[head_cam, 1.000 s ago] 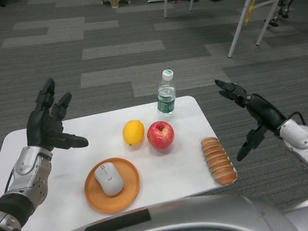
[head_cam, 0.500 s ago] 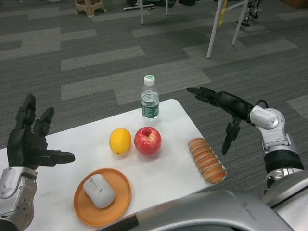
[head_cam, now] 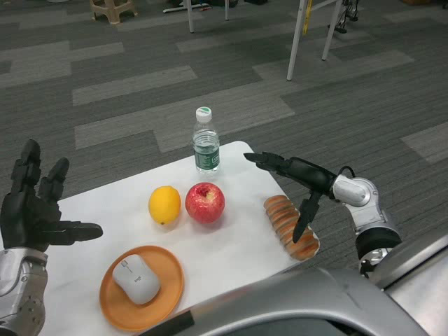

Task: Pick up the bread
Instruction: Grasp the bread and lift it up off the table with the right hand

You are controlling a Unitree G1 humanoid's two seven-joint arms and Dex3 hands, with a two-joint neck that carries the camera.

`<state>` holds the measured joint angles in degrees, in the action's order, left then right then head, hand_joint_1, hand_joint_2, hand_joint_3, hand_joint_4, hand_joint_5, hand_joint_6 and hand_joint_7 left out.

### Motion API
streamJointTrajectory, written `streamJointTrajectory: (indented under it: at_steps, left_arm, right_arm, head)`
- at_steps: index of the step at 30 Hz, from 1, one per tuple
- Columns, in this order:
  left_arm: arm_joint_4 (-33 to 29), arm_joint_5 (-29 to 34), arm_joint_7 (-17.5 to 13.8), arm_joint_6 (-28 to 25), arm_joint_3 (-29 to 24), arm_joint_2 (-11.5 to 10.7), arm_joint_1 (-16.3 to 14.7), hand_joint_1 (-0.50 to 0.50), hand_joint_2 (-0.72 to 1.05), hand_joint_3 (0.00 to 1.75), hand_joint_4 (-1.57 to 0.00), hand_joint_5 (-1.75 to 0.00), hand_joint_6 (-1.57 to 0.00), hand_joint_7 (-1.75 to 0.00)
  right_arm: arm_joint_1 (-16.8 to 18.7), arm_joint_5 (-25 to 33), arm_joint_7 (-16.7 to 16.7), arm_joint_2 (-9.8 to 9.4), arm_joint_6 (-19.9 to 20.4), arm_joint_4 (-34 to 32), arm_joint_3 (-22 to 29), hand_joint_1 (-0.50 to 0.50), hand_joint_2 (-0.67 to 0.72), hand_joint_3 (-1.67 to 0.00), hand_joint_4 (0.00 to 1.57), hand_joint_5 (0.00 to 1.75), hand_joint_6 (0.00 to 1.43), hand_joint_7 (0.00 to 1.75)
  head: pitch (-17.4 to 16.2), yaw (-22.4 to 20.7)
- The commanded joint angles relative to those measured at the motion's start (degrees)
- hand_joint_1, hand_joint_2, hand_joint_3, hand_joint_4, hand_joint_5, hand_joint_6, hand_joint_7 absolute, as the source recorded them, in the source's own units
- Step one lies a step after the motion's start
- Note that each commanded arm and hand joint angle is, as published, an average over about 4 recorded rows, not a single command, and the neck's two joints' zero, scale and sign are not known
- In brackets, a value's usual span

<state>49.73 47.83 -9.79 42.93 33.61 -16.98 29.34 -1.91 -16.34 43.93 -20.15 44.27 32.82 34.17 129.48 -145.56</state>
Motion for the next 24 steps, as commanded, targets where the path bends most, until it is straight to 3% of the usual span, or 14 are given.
streamJointTrajectory:
  at_steps: [1,9,13,17,24]
  left_arm:
    - [0.3,0.0,0.1,0.7,0.1,-0.3,0.2,0.5,-0.19,0.09,0.0,-0.41,0.0,0.0]
    - [0.3,-0.1,0.1,0.8,0.2,-0.2,0.2,0.5,-0.19,0.09,0.0,-0.41,0.0,0.0]
    - [0.1,-0.1,0.1,0.8,0.3,-0.2,0.0,0.5,-0.19,0.09,0.0,-0.41,0.0,0.0]
    - [0.0,-0.1,0.0,0.8,0.6,-0.2,0.0,0.5,-0.19,0.09,0.0,-0.41,0.0,0.0]
    - [-0.2,-0.1,0.1,0.9,0.6,-0.3,-0.2,0.5,-0.19,0.09,0.0,-0.41,0.0,0.0]
  right_arm:
    - [-0.2,-0.5,-0.3,0.22,1.1,1.1,0.2,-0.46,-0.1,0.0,0.0,0.05,0.0,0.0]
    - [3.5,-0.1,-0.2,0.81,0.5,-0.6,1.5,-0.46,-0.03,0.0,0.0,0.1,0.0,0.02]
    - [6.8,0.3,-0.2,3.16,-1.6,-3.5,2.1,-0.46,0.01,0.0,0.0,0.1,0.0,0.0]
    - [9.7,-0.2,-0.2,4.26,-4.0,-5.1,2.3,-0.46,0.03,-0.02,0.0,0.1,0.0,0.03]
    - [10.7,-2.5,-0.1,5.97,-5.0,-4.8,3.0,-0.46,0.03,0.0,0.0,0.1,0.0,0.07]
  head:
    - [-0.1,0.1]
    - [-0.1,-0.2]
    - [0.2,-0.1]
    - [0.0,-0.5]
    - [0.2,-0.8]
